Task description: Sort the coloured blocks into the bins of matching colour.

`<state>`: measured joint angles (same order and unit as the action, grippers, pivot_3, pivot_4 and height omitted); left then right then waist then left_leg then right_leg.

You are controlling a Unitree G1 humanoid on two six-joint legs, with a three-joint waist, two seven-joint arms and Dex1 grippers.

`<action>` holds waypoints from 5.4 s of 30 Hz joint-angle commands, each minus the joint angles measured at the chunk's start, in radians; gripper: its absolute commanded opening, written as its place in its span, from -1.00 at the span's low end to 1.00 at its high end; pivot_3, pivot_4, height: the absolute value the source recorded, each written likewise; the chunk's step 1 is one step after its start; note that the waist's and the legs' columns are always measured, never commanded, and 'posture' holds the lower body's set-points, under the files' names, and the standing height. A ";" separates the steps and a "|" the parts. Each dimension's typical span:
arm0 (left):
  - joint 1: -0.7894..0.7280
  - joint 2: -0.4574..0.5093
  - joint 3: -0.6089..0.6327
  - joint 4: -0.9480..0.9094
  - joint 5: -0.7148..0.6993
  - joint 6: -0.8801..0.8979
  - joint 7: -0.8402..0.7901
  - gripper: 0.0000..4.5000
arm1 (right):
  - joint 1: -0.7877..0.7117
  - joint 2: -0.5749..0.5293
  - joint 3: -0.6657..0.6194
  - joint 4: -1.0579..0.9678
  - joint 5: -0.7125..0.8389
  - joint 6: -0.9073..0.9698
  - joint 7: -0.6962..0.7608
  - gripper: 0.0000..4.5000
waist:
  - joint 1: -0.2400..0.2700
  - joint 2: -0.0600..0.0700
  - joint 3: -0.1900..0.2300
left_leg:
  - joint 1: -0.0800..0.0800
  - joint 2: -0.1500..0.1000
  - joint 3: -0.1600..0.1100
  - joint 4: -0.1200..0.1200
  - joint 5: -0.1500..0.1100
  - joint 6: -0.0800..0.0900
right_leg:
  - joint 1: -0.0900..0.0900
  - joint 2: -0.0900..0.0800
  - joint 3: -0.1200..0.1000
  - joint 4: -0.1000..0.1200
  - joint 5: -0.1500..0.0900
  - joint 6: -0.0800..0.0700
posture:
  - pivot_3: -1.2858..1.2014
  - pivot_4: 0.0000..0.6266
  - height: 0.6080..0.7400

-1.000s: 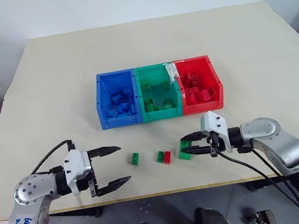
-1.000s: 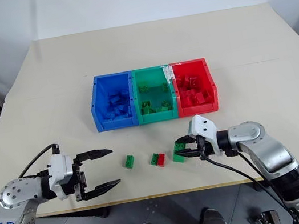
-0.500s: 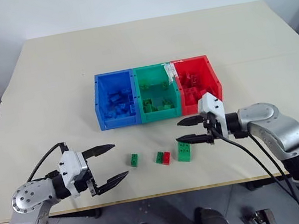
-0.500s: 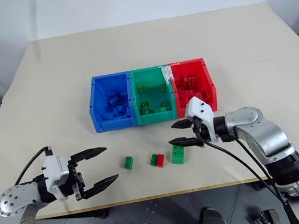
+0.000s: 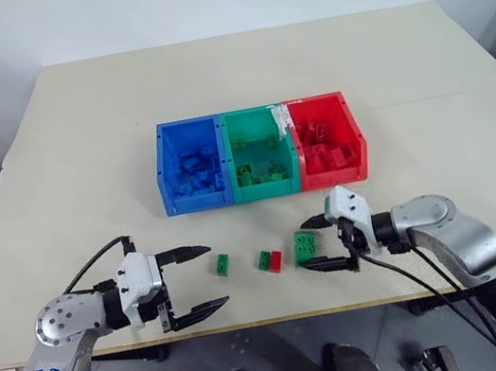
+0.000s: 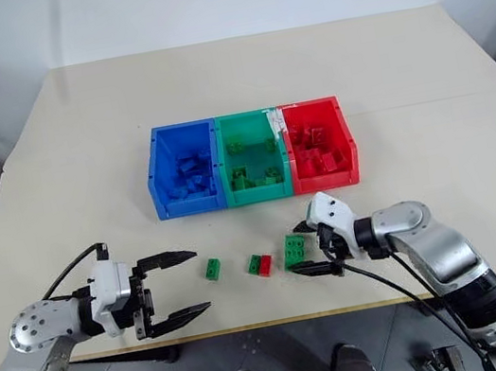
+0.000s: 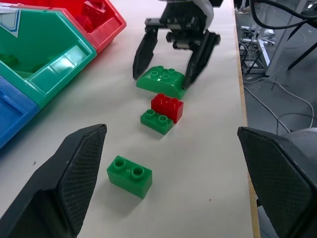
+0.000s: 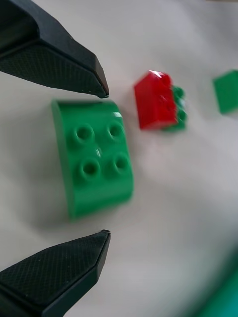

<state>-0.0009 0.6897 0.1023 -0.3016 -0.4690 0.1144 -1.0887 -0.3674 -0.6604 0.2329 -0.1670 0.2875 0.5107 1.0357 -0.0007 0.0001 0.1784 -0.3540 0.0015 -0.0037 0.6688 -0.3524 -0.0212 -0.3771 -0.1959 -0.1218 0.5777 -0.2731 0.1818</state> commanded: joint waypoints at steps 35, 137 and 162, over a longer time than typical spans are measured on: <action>0.068 0.015 0.052 -0.098 -0.022 0.043 0.074 1.00 | -0.004 0.012 -0.021 0.011 0.020 -0.054 0.049 0.99 | 0.001 0.000 0.000 | 0.000 0.001 0.001 0.000 -0.001 0.000 | 0.000 0.001 0.000 0.000 0.000 0.000 | 0.03 -0.52 1.00; 0.086 0.064 0.154 -0.015 -0.034 -0.009 0.026 1.00 | -0.058 0.115 -0.003 -0.071 0.029 -0.043 -0.029 -0.36 | -0.001 0.002 0.001 | -0.001 0.014 0.011 0.013 -0.013 -0.001 | -0.006 0.011 0.003 0.004 0.001 -0.004 | 0.03 -0.52 1.00; -0.041 -0.047 0.182 0.036 0.015 0.016 0.263 1.00 | -0.330 0.148 -0.303 0.379 -0.004 -0.328 -0.197 0.99 | -0.010 0.003 0.001 | -0.004 0.015 0.017 0.013 -0.013 -0.001 | -0.014 0.011 0.006 0.009 0.000 -0.004 | 0.03 -0.52 1.00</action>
<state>-0.0316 0.6244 0.2353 -0.2891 -0.4641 0.1656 -0.8135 -0.7205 -0.4883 -0.0457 0.2777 0.2627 0.2142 0.8081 -0.0110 0.0026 0.1799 -0.3575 0.0160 0.0132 0.6820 -0.3654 -0.0223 -0.3910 -0.1844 -0.1159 0.5867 -0.2726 0.1778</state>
